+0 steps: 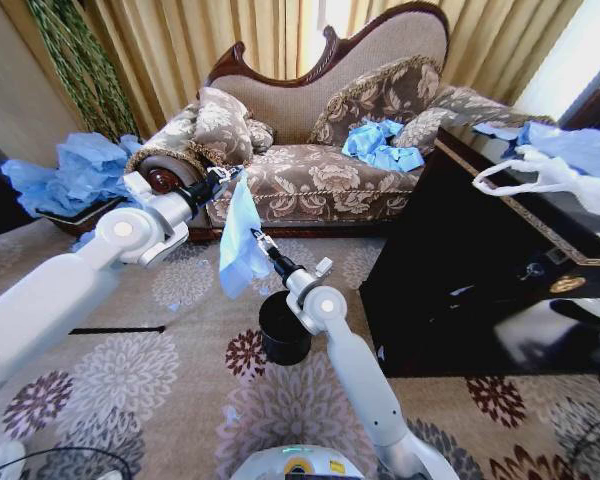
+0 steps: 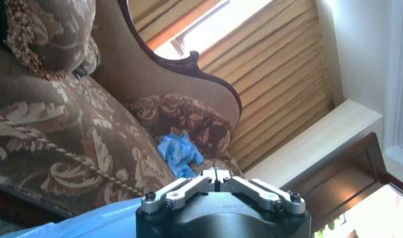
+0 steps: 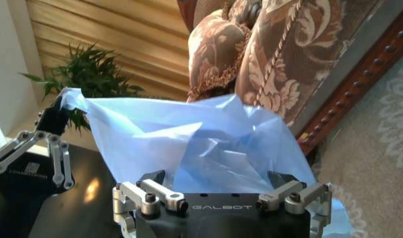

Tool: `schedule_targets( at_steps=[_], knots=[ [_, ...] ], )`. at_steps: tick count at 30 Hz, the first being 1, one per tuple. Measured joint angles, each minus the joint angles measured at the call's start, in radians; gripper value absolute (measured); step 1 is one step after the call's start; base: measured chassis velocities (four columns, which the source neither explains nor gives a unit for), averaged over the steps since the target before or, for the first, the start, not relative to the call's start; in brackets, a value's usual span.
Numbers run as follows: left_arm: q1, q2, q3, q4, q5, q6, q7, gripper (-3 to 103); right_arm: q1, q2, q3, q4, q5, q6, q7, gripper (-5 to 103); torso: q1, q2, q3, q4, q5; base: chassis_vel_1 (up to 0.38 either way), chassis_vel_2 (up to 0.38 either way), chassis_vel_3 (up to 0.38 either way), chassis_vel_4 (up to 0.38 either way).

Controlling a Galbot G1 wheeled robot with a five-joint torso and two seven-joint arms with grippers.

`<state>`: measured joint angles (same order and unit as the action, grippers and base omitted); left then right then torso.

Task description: Place a garbage bag over the trash bin.

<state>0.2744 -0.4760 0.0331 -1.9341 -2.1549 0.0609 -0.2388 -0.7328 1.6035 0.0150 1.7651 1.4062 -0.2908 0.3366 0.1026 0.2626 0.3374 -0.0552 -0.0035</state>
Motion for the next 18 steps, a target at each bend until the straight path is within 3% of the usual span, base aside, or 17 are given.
schedule_targets(
  at_steps=[9, 18],
  knots=[
    [0.033, 0.021, -0.025, -0.017, -0.004, -0.011, -0.013, 0, -0.068, -0.021, -0.011, 0.1, 0.027, -0.007, -0.02, 98, 0.0, 0.0, 0.0, -0.0001, -0.0001, 0.0, 0.0, 0.0, 0.0],
    [-0.009, 0.018, -0.004, -0.056, -0.029, -0.013, -0.028, 0, -0.12, -0.023, -0.024, 0.16, 0.022, -0.007, -0.04, 97, 0.0, 0.0, 0.0, 0.0, 0.0001, 0.0, 0.0, 0.0, 0.0]
  ],
)
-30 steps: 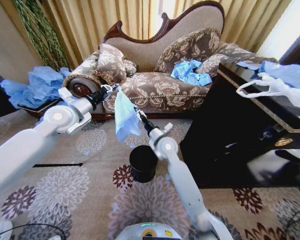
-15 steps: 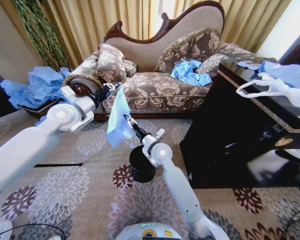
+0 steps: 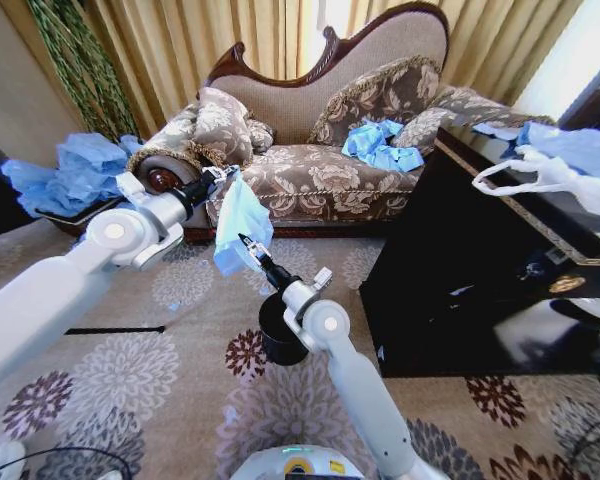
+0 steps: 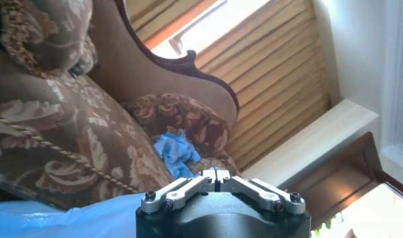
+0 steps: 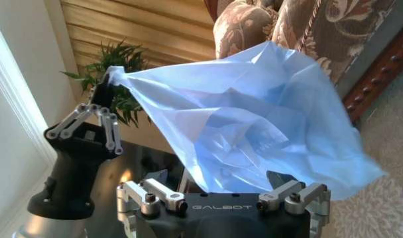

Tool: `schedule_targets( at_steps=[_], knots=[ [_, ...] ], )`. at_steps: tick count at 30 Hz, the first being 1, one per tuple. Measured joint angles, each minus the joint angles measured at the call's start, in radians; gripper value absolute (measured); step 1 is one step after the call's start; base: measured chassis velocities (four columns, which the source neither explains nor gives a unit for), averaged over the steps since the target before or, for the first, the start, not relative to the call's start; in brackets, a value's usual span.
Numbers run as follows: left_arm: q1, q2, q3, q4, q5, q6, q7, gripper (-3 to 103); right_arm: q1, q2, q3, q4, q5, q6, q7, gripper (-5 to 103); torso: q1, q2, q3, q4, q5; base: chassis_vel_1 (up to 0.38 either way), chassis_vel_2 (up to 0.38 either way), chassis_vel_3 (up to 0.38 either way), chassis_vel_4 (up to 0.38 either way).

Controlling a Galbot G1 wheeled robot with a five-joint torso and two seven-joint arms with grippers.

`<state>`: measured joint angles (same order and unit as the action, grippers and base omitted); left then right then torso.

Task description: Place a garbage bag over the trash bin.

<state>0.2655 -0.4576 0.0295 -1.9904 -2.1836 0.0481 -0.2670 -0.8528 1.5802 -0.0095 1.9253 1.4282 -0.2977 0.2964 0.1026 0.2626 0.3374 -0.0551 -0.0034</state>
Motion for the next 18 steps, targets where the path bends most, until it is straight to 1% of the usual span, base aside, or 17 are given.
schedule_targets(
  at_steps=[2, 4, 5, 7, 8, 9, 10, 11, 12, 13, 15, 16, 18],
  knots=[
    [-0.006, 0.006, 0.003, -0.013, -0.008, 0.0, 0.0, 0, -0.027, -0.018, 0.023, 0.012, -0.005, 0.0, -0.003, 99, 0.0, 0.0, 0.0, 0.0, 0.0, 0.0, 0.0, 0.0, 0.0],
    [-0.007, 0.016, 0.006, -0.029, -0.015, 0.004, 0.006, 0, -0.074, -0.053, 0.065, 0.035, -0.006, -0.001, -0.009, 100, 0.0, 0.0, 0.0, -0.0001, 0.0, 0.0, 0.0, 0.0, 0.0],
    [-0.007, 0.016, 0.006, -0.029, -0.015, 0.004, 0.006, 0, -0.074, -0.053, 0.065, 0.035, -0.006, -0.001, -0.009, 100, 0.0, 0.0, 0.0, -0.0001, 0.0, 0.0, 0.0, 0.0, 0.0],
    [0.002, 0.027, 0.003, -0.05, -0.019, 0.014, 0.026, 0, -0.136, -0.104, 0.128, 0.065, -0.002, -0.005, -0.022, 100, 0.0, 0.0, 0.0, 0.0, 0.0001, 0.0, 0.0, 0.0, 0.0],
    [0.002, 0.027, 0.003, -0.05, -0.019, 0.014, 0.026, 0, -0.136, -0.104, 0.128, 0.065, -0.002, -0.005, -0.022, 100, 0.0, 0.0, 0.0, 0.0, 0.0001, 0.0, 0.0, 0.0, 0.0],
    [0.005, 0.03, 0.001, -0.059, -0.021, 0.016, 0.031, 0, -0.159, -0.12, 0.156, 0.073, 0.005, -0.007, -0.025, 100, 0.0, 0.0, 0.0, -0.0002, 0.0001, 0.0, 0.0, 0.0, 0.0],
    [0.011, 0.036, -0.002, -0.079, -0.025, 0.019, 0.039, 0, -0.204, -0.152, 0.218, 0.08, 0.02, -0.013, -0.036, 100, 0.0, 0.0, 0.0, -0.0003, 0.0002, 0.0, 0.0, 0.0, 0.0],
    [0.013, 0.041, -0.003, -0.093, -0.029, 0.021, 0.044, 0, -0.23, -0.172, 0.256, 0.08, 0.029, -0.015, -0.044, 100, 0.0, 0.0, 0.0, -0.0002, 0.0002, 0.0, 0.0, 0.0, 0.0],
    [0.013, 0.041, -0.003, -0.093, -0.029, 0.021, 0.044, 0, -0.23, -0.172, 0.256, 0.08, 0.029, -0.015, -0.044, 100, 0.0, 0.0, 0.0, -0.0002, 0.0002, 0.0, 0.0, 0.0, 0.0],
    [0.015, 0.046, -0.004, -0.111, -0.034, 0.023, 0.052, 0, -0.263, -0.198, 0.309, 0.073, 0.042, -0.017, -0.054, 100, 0.0, 0.0, 0.0, -0.0002, 0.0002, 0.0, 0.0, 0.0, 0.0],
    [0.014, 0.052, -0.005, -0.137, -0.045, 0.025, 0.059, 0, -0.299, -0.231, 0.376, 0.057, 0.068, -0.018, -0.063, 100, 0.0, 0.0, 0.0, -0.0003, 0.0003, 0.0, 0.0, 0.0, 0.0],
    [0.014, 0.052, -0.005, -0.137, -0.045, 0.025, 0.059, 0, -0.299, -0.231, 0.376, 0.057, 0.068, -0.018, -0.063, 100, 0.0, 0.0, 0.0, -0.0003, 0.0003, 0.0, 0.0, 0.0, 0.0],
    [0.013, 0.06, -0.011, -0.159, -0.056, 0.026, 0.063, 0, -0.318, -0.249, 0.42, 0.038, 0.081, -0.017, -0.07, 100, 0.0, 0.0, 0.0, -0.0004, 0.0004, 0.0, 0.0, 0.0, 0.0]
  ],
)
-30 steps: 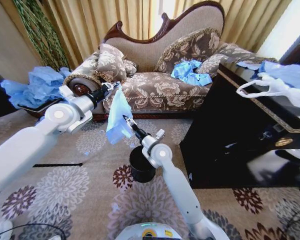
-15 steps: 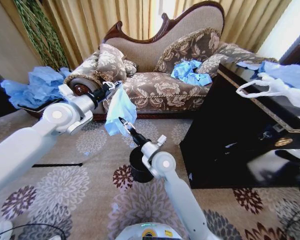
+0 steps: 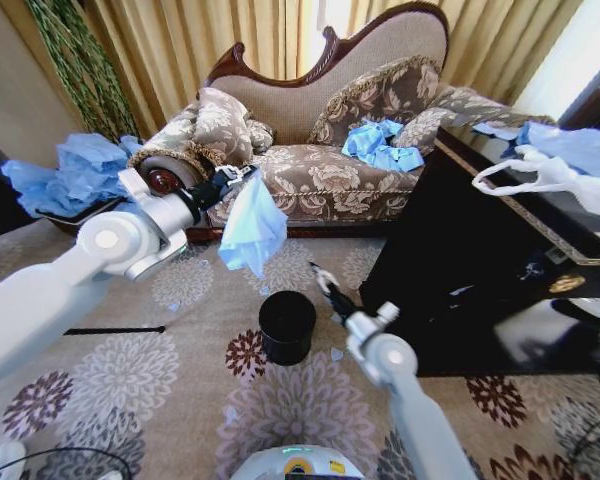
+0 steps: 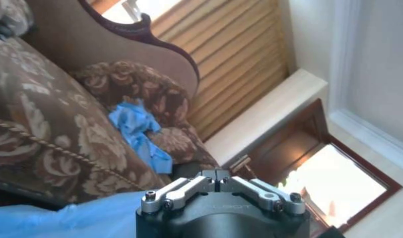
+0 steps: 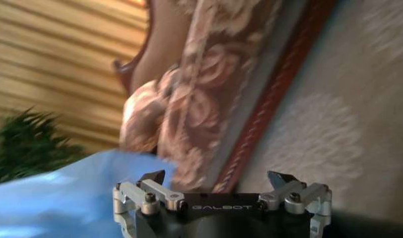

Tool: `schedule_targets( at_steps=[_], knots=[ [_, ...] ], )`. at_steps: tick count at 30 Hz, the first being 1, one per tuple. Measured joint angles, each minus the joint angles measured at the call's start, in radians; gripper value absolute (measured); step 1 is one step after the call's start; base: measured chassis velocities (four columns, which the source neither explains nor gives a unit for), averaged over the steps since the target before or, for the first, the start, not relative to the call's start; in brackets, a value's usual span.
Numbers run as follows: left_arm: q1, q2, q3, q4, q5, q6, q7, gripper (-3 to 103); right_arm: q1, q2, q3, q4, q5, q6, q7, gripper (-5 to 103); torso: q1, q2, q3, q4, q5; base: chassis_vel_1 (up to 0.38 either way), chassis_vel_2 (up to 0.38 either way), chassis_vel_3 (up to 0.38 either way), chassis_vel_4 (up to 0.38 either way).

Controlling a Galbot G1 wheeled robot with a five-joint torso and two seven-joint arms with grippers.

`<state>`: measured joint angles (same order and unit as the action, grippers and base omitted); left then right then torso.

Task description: Place a garbage bag over the trash bin.

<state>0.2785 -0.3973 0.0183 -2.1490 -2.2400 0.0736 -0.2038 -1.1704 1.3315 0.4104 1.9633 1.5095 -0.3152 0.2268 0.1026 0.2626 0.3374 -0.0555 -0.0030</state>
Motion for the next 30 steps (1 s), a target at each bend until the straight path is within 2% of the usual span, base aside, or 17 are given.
schedule_targets(
  at_steps=[3, 12, 15, 17, 19, 20, 22, 23, 26, 27, 28, 30],
  knots=[
    [0.01, 0.025, -0.019, -0.034, -0.019, -0.005, 0.005, 0, -0.021, -0.009, 0.039, -0.023, 0.004, 0.001, -0.008, 100, 0.0, 0.0, 0.0, 0.0002, 0.0, 0.0, 0.0, 0.0, 0.0],
    [0.086, 0.085, -0.094, -0.118, -0.078, -0.029, 0.012, 0, -0.046, 0.028, 0.028, -0.026, -0.045, 0.002, -0.012, 100, 0.0, 0.0, 0.0, 0.0004, -0.0002, 0.0, 0.0, 0.0, 0.0],
    [0.136, 0.096, -0.118, -0.125, -0.083, -0.04, 0.002, 0, -0.057, 0.032, 0.022, -0.026, -0.057, 0.003, -0.014, 100, 0.0, 0.0, 0.0, 0.0002, -0.0004, 0.0, 0.0, 0.0, 0.0],
    [0.214, 0.103, -0.145, -0.13, -0.079, -0.056, -0.025, 0, -0.07, 0.035, 0.019, -0.027, -0.066, 0.004, -0.019, 100, 0.0, 0.0, 0.0, 0.0003, -0.0004, 0.0, 0.0, 0.0, 0.0],
    [0.324, 0.1, -0.204, -0.125, -0.055, -0.061, -0.051, 0, -0.083, 0.043, 0.022, -0.028, -0.07, 0.005, -0.024, 100, 0.0, 0.0, 0.0, -0.0001, -0.0005, 0.0, 0.0, 0.0, 0.0],
    [0.324, 0.1, -0.204, -0.125, -0.055, -0.061, -0.051, 0, -0.083, 0.043, 0.022, -0.028, -0.07, 0.005, -0.024, 100, 0.0, 0.0, 0.0, -0.0001, -0.0005, 0.0, 0.0, 0.0, 0.0],
    [0.427, 0.079, -0.222, -0.09, -0.007, -0.05, -0.067, 0, -0.102, 0.051, 0.031, -0.028, -0.075, 0.007, -0.032, 100, 0.0, 0.0, 0.0, 0.0012, -0.0002, 0.0, 0.0, 0.0, 0.0],
    [0.468, 0.053, -0.207, -0.042, 0.03, -0.036, -0.072, 0, -0.123, 0.057, 0.042, -0.026, -0.082, 0.008, -0.036, 100, 0.0, 0.0, 0.0, 0.0, -0.0011, 0.0, 0.0, 0.0, 0.0],
    [0.511, 0.023, -0.193, 0.013, 0.073, -0.022, -0.076, 0, -0.138, 0.065, 0.042, -0.024, -0.092, 0.01, -0.042, 100, 0.0, 0.0, 0.0, -0.0005, -0.0014, 0.0, 0.0, 0.0, 0.0],
    [0.537, 0.003, -0.187, 0.059, 0.102, -0.012, -0.077, 0, -0.143, 0.07, 0.034, -0.024, -0.097, 0.011, -0.044, 100, 0.0, 0.0, 0.0, 0.0001, -0.0004, 0.0, 0.0, 0.0, 0.0],
    [0.537, 0.003, -0.187, 0.059, 0.102, -0.012, -0.077, 0, -0.143, 0.07, 0.034, -0.024, -0.097, 0.011, -0.044, 100, 0.0, 0.0, 0.0, 0.0001, -0.0004, 0.0, 0.0, 0.0, 0.0],
    [0.569, -0.013, -0.177, 0.116, 0.16, 0.0, -0.071, 0, -0.148, 0.078, 0.015, -0.026, -0.105, 0.011, -0.044, 100, 0.0, 0.0, 0.0, 0.0004, -0.0006, 0.0, 0.0, 0.0, 0.0]
  ],
)
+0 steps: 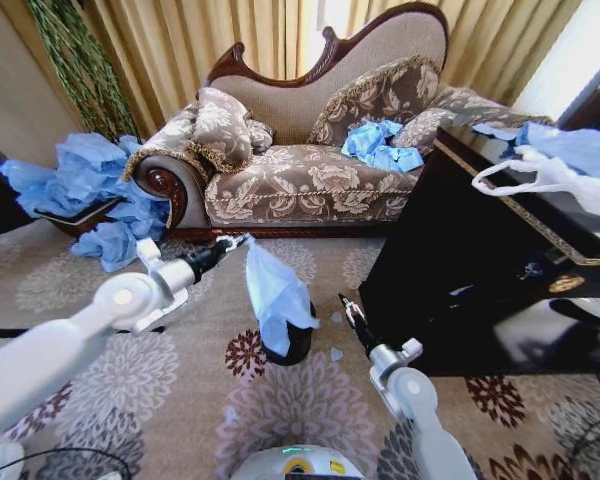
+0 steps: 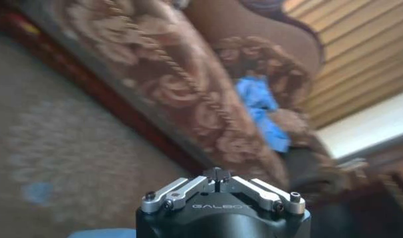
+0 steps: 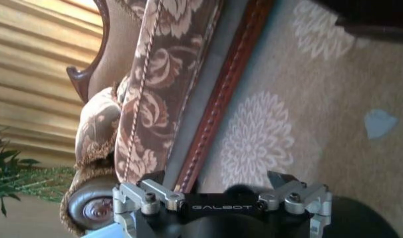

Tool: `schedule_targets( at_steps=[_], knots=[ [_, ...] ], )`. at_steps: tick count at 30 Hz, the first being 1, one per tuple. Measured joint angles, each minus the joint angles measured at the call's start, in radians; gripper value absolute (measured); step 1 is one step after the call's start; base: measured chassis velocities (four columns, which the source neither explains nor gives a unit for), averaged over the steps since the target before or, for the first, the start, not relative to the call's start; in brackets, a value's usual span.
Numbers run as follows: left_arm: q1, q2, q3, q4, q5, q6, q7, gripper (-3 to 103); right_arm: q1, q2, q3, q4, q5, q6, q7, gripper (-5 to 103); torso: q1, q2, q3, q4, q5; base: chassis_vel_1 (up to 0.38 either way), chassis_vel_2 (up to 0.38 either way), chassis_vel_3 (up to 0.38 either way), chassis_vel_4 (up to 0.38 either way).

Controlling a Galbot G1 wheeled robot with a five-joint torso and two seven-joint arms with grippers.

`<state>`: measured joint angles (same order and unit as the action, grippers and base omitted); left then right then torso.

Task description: Place a garbage bag over the trash bin.

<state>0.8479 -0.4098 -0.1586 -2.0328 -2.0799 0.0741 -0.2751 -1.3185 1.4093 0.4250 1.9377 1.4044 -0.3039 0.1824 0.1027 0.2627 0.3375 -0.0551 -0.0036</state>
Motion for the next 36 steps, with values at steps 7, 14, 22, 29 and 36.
schedule_targets(
  at_steps=[7, 14, 22, 29, 36],
  knots=[
    [0.059, -0.055, 0.008, 0.085, 0.129, 0.015, 0.009, 0, -0.023, 0.005, -0.082, 0.004, -0.015, -0.001, 0.0, 100, 0.0, 0.0, 0.0, -0.0001, -0.0002, 0.0, 0.0, 0.0, 0.0],
    [0.044, -0.081, 0.008, 0.126, 0.14, 0.013, -0.014, 0, -0.008, 0.029, -0.204, -0.012, -0.122, 0.006, -0.017, 100, 0.0, 0.0, 0.0, 0.0, 0.0001, 0.0, 0.0, 0.0, 0.0],
    [0.023, -0.102, 0.007, 0.159, 0.142, 0.01, -0.023, 0, -0.024, 0.038, -0.281, -0.037, -0.315, 0.031, -0.069, 100, 0.0, 0.0, 0.0, -0.0003, 0.0, 0.0, 0.0, 0.0, 0.0],
    [0.016, -0.118, 0.002, 0.171, 0.141, 0.006, -0.031, 0, 0.014, 0.061, -0.369, -0.119, -0.523, 0.075, -0.118, 100, 0.0, 0.0, 0.0, -0.0001, 0.0, 0.0, 0.0, 0.0, 0.0],
    [0.017, -0.12, 0.002, 0.168, 0.139, 0.003, -0.033, 0, 0.076, 0.094, -0.412, -0.19, -0.653, 0.107, -0.129, 100, 0.0, 0.0, 0.0, 0.0, -0.0001, 0.0, 0.0, 0.0, 0.0]
  ],
)
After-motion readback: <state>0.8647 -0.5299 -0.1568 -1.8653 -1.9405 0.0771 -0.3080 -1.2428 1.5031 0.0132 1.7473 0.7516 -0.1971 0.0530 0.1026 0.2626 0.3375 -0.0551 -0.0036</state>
